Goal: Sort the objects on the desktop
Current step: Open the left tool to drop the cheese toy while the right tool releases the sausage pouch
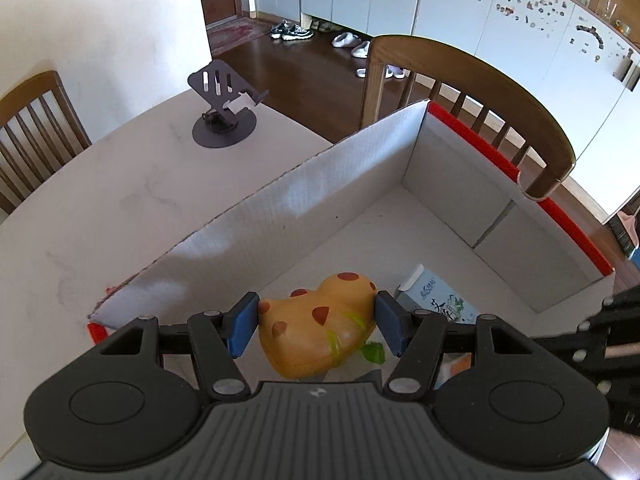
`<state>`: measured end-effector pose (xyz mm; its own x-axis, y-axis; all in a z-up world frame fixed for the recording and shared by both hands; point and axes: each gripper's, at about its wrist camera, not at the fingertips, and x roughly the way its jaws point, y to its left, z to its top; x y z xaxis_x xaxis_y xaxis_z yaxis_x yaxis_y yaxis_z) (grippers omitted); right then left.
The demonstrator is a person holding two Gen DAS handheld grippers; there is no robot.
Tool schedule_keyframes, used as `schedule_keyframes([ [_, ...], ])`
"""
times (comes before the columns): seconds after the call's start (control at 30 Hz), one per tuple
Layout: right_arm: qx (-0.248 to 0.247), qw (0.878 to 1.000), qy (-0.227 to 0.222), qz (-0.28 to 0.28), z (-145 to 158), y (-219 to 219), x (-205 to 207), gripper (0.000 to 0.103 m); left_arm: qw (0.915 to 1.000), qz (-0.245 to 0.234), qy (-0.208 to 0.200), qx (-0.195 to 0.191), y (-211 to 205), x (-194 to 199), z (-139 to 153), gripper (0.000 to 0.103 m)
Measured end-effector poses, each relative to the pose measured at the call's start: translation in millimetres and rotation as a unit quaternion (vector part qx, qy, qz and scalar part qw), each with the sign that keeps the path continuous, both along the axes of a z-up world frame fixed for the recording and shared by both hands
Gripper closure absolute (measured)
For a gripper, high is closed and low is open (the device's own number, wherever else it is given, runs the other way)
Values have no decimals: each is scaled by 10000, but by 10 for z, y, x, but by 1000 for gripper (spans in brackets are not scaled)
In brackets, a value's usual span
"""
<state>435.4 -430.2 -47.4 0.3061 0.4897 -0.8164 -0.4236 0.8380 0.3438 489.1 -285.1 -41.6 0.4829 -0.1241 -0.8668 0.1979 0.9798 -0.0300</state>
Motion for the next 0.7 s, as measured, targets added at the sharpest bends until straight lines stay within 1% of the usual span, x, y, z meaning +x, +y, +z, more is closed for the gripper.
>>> schedule_keyframes([
  [0.23,-15,9998,170,34,-170,34,24,103,9999,-18,87,48,-25,93,-104,41],
  [0.37,-51,9998,143,90,-211,56,22,103,9999,19,137,60,-21,144,-155,41],
  [0.47,-204,9996,49,200,-213,83,10,101,9999,12,149,70,-20,165,-174,41],
  [0.57,-291,9991,-12,299,-207,104,0,95,9998,40,183,58,-8,186,-190,40],
  [0.63,-358,9987,-91,357,-190,107,-22,87,9998,44,183,56,-2,181,-187,40],
  [0.7,-400,9983,-124,394,-180,114,-22,84,9998,57,194,31,6,179,-185,39],
])
